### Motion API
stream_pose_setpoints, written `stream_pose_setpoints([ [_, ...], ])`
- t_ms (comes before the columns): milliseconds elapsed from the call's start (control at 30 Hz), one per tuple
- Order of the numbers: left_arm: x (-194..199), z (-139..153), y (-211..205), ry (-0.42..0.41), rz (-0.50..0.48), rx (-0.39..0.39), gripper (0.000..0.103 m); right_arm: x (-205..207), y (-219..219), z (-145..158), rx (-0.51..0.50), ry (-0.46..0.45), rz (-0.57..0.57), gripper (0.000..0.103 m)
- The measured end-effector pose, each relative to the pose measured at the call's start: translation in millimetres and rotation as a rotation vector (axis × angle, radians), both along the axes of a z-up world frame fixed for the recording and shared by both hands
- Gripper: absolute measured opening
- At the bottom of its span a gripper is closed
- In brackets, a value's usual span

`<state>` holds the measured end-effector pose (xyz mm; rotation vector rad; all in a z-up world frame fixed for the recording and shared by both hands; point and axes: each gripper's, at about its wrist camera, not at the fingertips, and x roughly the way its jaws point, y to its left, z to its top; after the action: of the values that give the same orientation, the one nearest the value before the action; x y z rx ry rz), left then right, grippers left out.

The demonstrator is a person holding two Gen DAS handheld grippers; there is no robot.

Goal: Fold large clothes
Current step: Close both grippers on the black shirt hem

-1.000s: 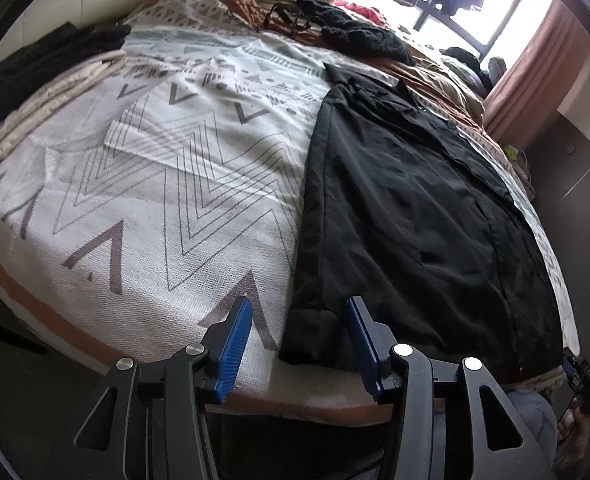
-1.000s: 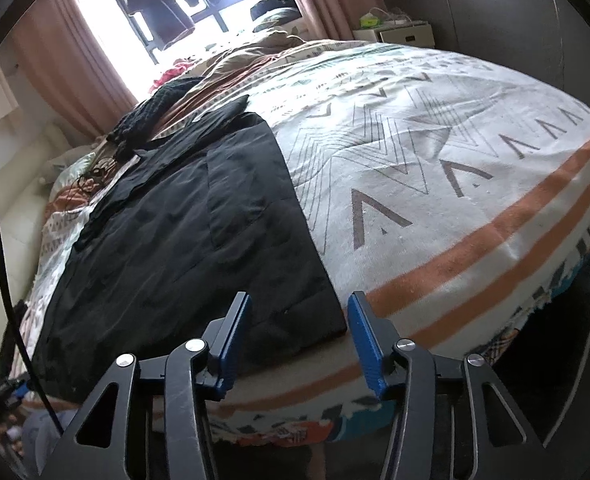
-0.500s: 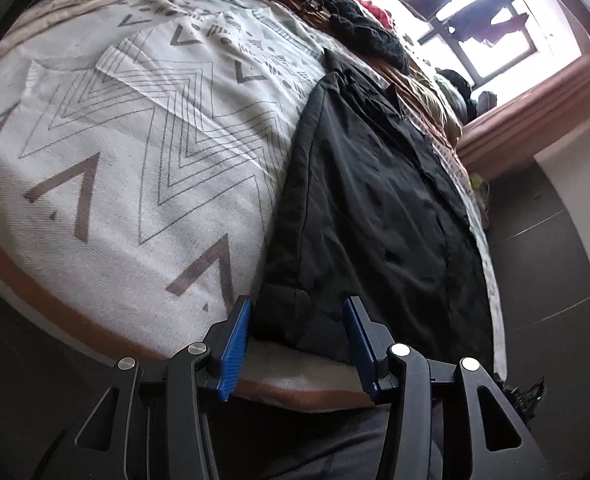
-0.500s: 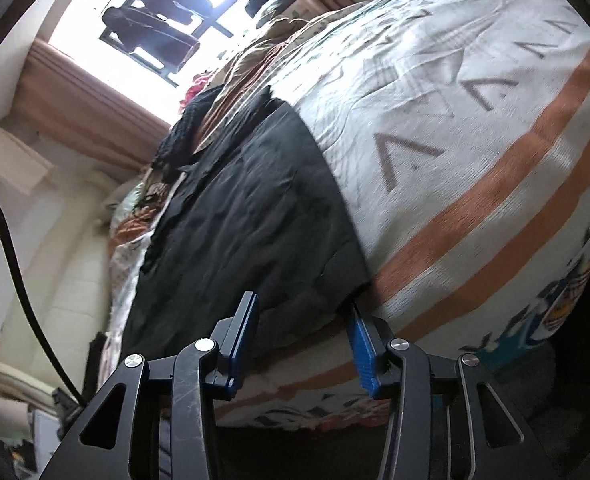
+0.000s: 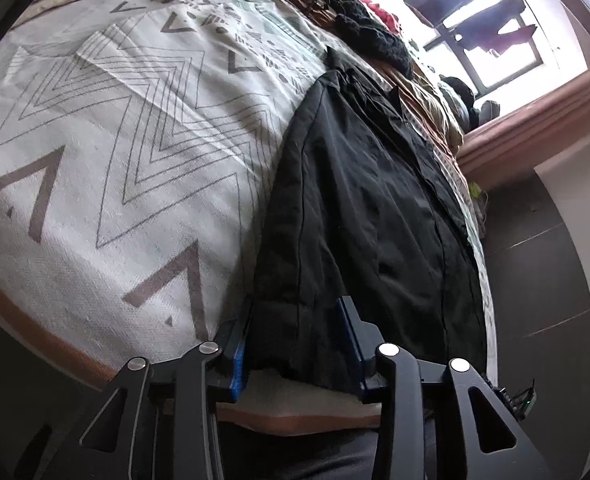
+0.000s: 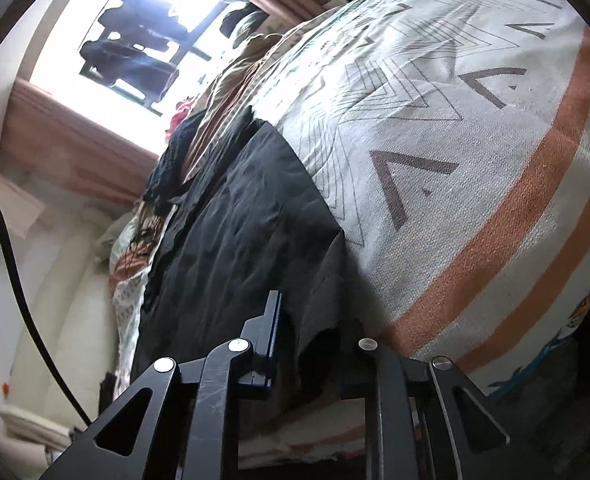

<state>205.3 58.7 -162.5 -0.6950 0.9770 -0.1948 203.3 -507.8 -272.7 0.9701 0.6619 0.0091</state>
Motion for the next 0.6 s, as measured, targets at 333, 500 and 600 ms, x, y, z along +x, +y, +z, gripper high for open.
stream_pose_setpoints([
  [333,-11,17,7,-0.062,0.087,0.033,0.003,-11,8,38,-0.074,-0.038,-0.043,0.003],
  [500,-26,52,14,-0.137,0.114,0.067,0.002,-17,18,80,-0.142,-0.089,-0.027,0.003],
  [600,-33,69,18,-0.17,0.122,0.085,0.002,-25,24,98,-0.17,-0.112,-0.022,0.003],
])
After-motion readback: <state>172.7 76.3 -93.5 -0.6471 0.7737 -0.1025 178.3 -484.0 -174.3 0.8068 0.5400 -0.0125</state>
